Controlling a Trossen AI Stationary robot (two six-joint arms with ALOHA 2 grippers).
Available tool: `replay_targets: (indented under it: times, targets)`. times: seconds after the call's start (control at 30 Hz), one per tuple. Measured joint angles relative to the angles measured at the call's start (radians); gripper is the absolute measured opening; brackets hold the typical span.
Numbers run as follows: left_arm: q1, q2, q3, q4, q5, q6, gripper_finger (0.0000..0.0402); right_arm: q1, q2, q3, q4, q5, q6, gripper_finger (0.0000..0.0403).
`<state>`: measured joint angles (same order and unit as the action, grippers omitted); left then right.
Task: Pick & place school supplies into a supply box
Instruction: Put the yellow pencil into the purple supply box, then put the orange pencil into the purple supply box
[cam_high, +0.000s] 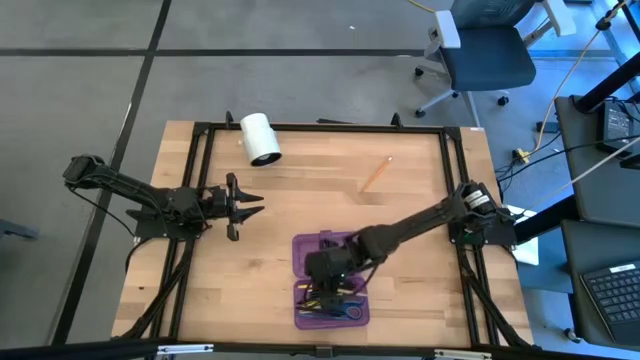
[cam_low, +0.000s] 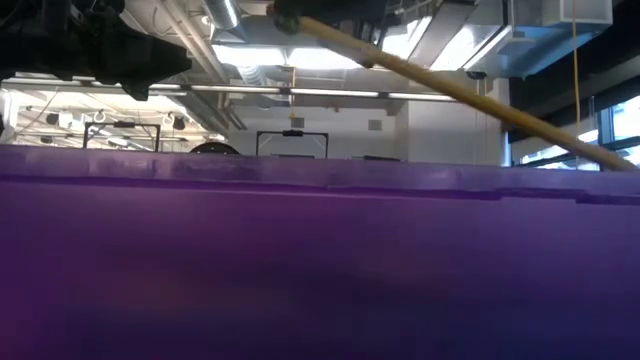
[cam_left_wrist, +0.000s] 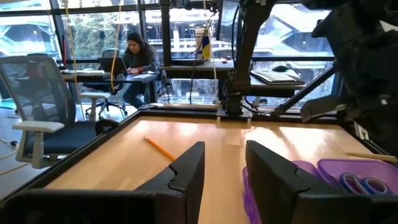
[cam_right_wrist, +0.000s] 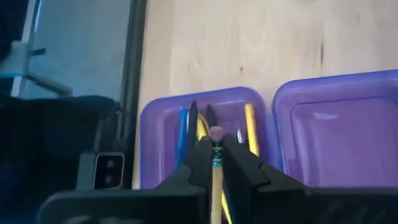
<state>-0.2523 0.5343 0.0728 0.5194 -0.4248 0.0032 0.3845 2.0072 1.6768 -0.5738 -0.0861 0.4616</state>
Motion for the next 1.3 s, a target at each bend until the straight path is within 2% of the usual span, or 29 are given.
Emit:
replay_targets:
  times: [0.1,0.3,0.57,0.87,1.2,1.3]
  targets:
    - [-0.001,0.0,0.0,0.0,0.008,-0.007,0.011,0.018,0.012,0.0,0.015,0.051,0.007,0.003]
    - [-0.001,0.0,0.0,0.0,0.012,-0.027,0.0107,0.019,0.06,0.0,0.062,0.056,0.011,0.003]
    - [-0.001,0.0,0.0,-0.001,0.029,-0.034,0.0111,0.018,0.155,-0.001,0.09,-0.076,0.027,0.003]
    - [-0.001,0.0,0.0,-0.001,0.027,-0.034,0.0109,0.008,0.185,-0.002,0.089,-0.082,-0.056,0.0034]
    - [-0.001,0.0,0.0,-0.002,0.026,-0.034,0.0107,-0.039,0.182,-0.001,-0.018,-0.088,-0.104,0.0122]
    - [-0.001,0.0,0.0,-0.002,0.026,-0.034,0.0108,-0.052,0.163,0.023,-0.123,-0.099,-0.095,0.0138]
